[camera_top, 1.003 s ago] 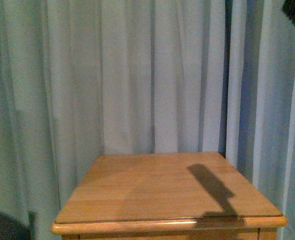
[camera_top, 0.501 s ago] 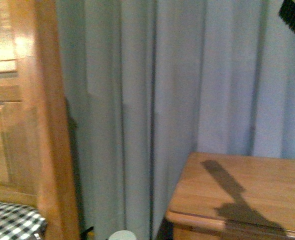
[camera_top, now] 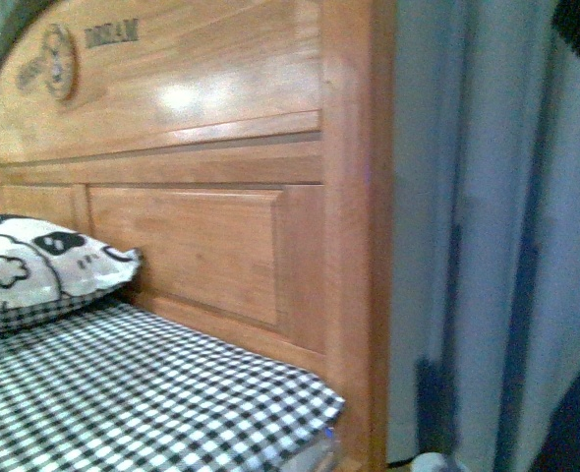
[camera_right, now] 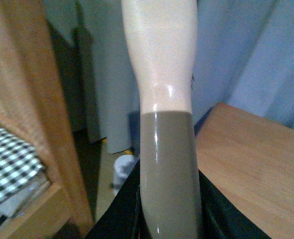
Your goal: Clean up trash
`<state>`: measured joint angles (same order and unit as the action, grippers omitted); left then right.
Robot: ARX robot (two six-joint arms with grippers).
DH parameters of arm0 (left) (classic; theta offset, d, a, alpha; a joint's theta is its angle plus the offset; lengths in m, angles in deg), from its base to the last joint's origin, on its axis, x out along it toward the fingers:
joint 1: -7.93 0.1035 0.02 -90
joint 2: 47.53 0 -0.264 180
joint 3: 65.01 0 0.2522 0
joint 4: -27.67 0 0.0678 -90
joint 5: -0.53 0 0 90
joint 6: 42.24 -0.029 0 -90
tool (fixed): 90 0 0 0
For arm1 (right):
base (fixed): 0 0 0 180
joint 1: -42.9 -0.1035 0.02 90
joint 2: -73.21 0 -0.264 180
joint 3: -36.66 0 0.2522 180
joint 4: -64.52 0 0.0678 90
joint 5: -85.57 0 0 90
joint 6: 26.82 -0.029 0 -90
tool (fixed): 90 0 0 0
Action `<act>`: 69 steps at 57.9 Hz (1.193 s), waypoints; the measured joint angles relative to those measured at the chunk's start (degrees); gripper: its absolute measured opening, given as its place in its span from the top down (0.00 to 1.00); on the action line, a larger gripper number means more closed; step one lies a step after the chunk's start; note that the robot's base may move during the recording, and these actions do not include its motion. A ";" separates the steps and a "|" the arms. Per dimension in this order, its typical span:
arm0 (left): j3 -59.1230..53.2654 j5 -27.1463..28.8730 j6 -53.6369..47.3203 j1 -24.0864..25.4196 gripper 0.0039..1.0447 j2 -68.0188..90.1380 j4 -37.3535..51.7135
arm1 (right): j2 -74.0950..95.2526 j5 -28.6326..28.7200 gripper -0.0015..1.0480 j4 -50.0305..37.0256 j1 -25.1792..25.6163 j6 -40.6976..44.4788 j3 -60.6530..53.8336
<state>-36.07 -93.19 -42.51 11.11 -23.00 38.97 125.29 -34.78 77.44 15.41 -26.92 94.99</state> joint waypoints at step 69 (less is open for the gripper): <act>17.35 -21.73 -11.45 8.46 0.75 20.46 -41.13 | 0.20 0.04 0.81 0.00 -0.04 0.17 0.00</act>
<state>-18.72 -114.92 -53.96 19.56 -2.54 -2.17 125.48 -34.73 77.44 15.37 -26.75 94.99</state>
